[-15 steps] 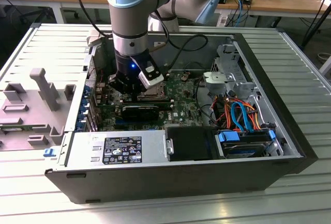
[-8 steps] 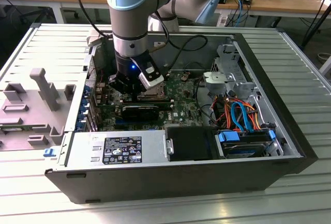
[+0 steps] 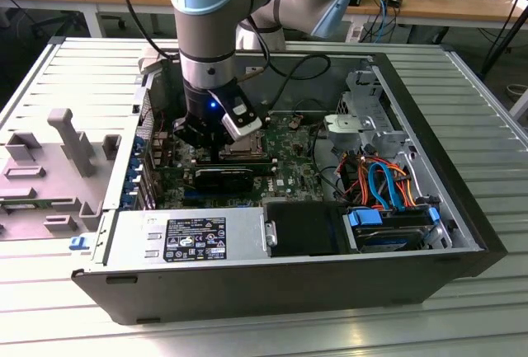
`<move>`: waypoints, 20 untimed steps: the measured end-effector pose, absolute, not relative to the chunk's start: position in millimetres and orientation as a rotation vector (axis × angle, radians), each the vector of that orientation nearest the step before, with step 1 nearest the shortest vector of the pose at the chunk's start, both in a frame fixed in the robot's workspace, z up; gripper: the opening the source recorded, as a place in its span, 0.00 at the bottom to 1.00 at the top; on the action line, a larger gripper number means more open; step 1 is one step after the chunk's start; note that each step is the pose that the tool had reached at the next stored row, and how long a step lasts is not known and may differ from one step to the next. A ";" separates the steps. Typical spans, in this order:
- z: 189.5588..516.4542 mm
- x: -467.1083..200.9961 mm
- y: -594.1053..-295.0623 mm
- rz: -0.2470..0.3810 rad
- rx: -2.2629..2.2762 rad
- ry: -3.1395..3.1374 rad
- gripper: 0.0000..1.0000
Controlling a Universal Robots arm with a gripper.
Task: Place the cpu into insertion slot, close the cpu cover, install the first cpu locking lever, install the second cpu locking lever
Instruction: 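Install the second cpu locking lever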
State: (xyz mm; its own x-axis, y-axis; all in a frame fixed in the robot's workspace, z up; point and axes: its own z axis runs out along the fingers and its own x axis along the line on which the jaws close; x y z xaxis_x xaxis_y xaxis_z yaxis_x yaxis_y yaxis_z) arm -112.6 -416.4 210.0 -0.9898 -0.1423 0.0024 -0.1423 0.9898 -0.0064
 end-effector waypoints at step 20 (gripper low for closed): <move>219.9 -112.6 -416.0 -0.061 0.231 -3.135 0.11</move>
State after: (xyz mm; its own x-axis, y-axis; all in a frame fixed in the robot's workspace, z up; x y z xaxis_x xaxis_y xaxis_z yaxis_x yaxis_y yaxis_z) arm -112.6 -416.0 219.9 -0.9892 -0.1466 -0.0050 -0.1466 0.9884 0.0386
